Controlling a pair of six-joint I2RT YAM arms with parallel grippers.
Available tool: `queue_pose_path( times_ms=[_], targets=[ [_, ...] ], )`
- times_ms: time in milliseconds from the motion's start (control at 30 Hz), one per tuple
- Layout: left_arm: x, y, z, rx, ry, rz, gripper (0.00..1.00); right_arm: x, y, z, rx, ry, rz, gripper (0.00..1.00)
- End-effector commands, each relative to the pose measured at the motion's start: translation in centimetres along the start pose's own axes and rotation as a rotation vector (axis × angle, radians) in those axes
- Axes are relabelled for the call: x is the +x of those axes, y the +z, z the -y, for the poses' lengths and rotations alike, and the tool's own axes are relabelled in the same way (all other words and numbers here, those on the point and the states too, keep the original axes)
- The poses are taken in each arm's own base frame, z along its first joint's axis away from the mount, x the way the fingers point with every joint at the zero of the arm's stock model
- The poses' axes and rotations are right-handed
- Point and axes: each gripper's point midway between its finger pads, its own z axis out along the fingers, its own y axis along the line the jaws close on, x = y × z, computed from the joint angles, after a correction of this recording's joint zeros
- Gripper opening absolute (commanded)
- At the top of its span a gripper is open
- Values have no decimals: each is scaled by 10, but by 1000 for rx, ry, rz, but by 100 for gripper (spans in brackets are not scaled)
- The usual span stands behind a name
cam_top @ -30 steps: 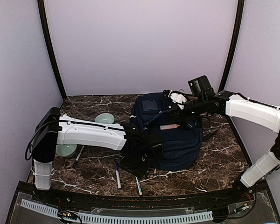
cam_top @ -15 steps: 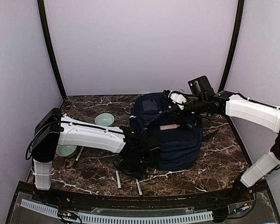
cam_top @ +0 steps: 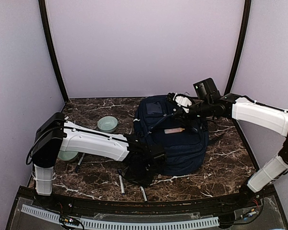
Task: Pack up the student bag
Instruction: Grab the pen at the center of the board.
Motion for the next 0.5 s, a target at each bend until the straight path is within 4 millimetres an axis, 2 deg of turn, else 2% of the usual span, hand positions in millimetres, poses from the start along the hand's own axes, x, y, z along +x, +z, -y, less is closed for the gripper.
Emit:
queue_pose_path(
  times_ms=[0,100,200,300,467],
  targets=[
    [19,8,9,21,31,-50,33,-22,-8,13,56,-13,90,0],
    [19,5,-3,-44,77,-42,23,-22,-7,13,53,-13,89,0],
    [14,1,-14,-105,165,-24,17,-22,-7,12,51,-14,90,0],
    [15,4,-5,-62,309,-41,13,-23,-8,12,50,-16,93,0],
    [19,8,7,-16,404,-64,11,-23,-8,13,55,-14,92,0]
  ],
)
